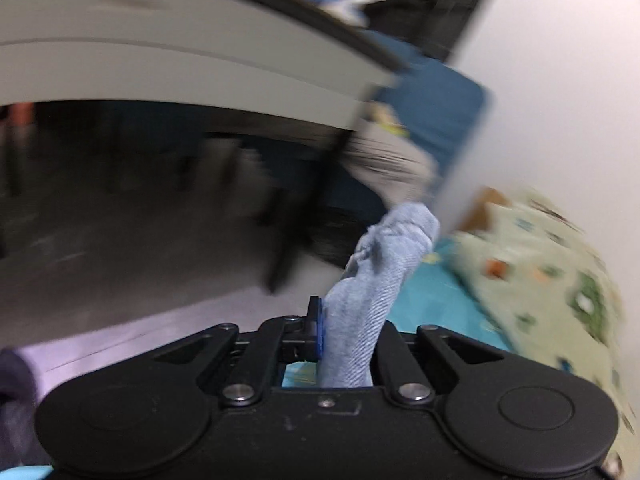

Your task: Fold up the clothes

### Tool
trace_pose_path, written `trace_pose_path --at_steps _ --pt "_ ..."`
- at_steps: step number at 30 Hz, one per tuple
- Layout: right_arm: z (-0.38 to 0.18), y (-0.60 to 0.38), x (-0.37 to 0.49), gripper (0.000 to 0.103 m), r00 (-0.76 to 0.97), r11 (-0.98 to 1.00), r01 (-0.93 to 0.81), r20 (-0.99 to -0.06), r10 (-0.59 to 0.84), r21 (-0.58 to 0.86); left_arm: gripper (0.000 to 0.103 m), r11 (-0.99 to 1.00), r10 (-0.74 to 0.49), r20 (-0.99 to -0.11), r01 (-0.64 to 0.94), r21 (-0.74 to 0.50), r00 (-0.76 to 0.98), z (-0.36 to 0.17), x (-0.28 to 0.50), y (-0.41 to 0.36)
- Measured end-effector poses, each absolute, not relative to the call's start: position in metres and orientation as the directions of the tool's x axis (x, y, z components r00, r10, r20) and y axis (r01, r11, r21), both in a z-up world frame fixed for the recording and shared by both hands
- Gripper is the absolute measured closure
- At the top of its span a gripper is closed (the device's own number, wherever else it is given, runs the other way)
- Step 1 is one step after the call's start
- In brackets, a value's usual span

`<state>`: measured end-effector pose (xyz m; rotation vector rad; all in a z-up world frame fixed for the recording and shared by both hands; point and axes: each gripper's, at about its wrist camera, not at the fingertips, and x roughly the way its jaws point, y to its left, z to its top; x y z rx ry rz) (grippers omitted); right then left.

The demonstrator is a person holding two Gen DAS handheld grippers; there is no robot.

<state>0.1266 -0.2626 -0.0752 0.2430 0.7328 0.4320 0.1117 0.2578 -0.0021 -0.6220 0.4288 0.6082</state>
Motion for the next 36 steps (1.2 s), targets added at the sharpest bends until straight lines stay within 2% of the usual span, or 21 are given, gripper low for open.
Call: trace_pose_path --at_steps 3,6,11,13,14,15,16,18,19,21,24,26,27,32,36 --pt "-0.071 -0.281 0.126 0.071 0.71 0.898 -0.217 -0.569 0.414 0.383 0.099 0.555 0.408 -0.657 -0.744 -0.373 0.634 -0.023 0.094 0.291" --pt "-0.067 -0.307 0.129 0.071 0.754 0.895 -0.12 -0.547 0.364 0.43 0.099 0.47 0.35 -0.784 -0.82 -0.326 0.512 -0.052 0.082 0.311" --pt "-0.061 -0.367 0.123 0.071 0.819 0.837 0.085 -0.516 0.25 0.541 0.098 0.417 0.246 -0.847 -0.84 -0.346 0.471 -0.067 0.069 0.318" --pt "-0.059 -0.391 0.116 0.07 0.836 0.807 0.169 -0.516 0.186 0.566 0.096 0.457 0.23 -0.843 -0.819 -0.348 0.487 -0.057 0.065 0.314" --pt "-0.058 -0.403 0.113 0.069 0.842 0.785 0.21 -0.516 0.157 0.582 0.091 0.476 0.222 -0.84 -0.807 -0.35 0.496 -0.051 0.063 0.313" --pt "-0.057 -0.413 0.109 0.069 0.849 0.764 0.241 -0.511 0.132 0.599 0.081 0.493 0.214 -0.835 -0.794 -0.356 0.507 -0.044 0.061 0.311" --pt "-0.056 -0.423 0.106 0.069 0.855 0.741 0.27 -0.507 0.108 0.615 0.076 0.51 0.206 -0.83 -0.781 -0.361 0.518 -0.036 0.059 0.31" --pt "-0.054 -0.441 0.099 0.068 0.86 0.704 0.319 -0.507 0.067 0.635 0.052 0.545 0.202 -0.813 -0.753 -0.369 0.545 -0.023 0.048 0.304" --pt "-0.053 -0.449 0.095 0.067 0.863 0.682 0.341 -0.504 0.046 0.647 0.049 0.567 0.201 -0.803 -0.735 -0.372 0.561 -0.017 0.043 0.299" --pt "-0.051 -0.466 0.088 0.059 0.863 0.644 0.387 -0.505 -0.001 0.66 0.046 0.625 0.193 -0.776 -0.685 -0.374 0.6 -0.003 0.042 0.28" --pt "-0.047 -0.491 0.073 0.053 0.851 0.582 0.467 -0.517 -0.091 0.666 0.043 0.706 0.174 -0.734 -0.603 -0.371 0.656 0.016 0.039 0.253" --pt "-0.053 -0.507 0.062 0.03 0.801 0.504 0.574 -0.569 -0.185 0.645 0.043 0.755 0.158 -0.705 -0.544 -0.365 0.691 0.029 0.038 0.235" --pt "-0.057 -0.515 0.057 0.027 0.77 0.459 0.625 -0.596 -0.229 0.631 0.042 0.779 0.145 -0.691 -0.512 -0.362 0.708 0.035 0.038 0.225" --pt "-0.092 -0.541 0.037 0.027 0.682 0.223 0.731 -0.696 -0.224 0.644 0.042 0.865 0.051 -0.644 -0.356 -0.353 0.763 0.045 0.056 0.153" --pt "-0.116 -0.546 0.047 0.029 0.722 0.163 0.691 -0.684 -0.104 0.704 0.042 0.896 -0.014 -0.64 -0.275 -0.349 0.768 0.034 0.073 0.103"
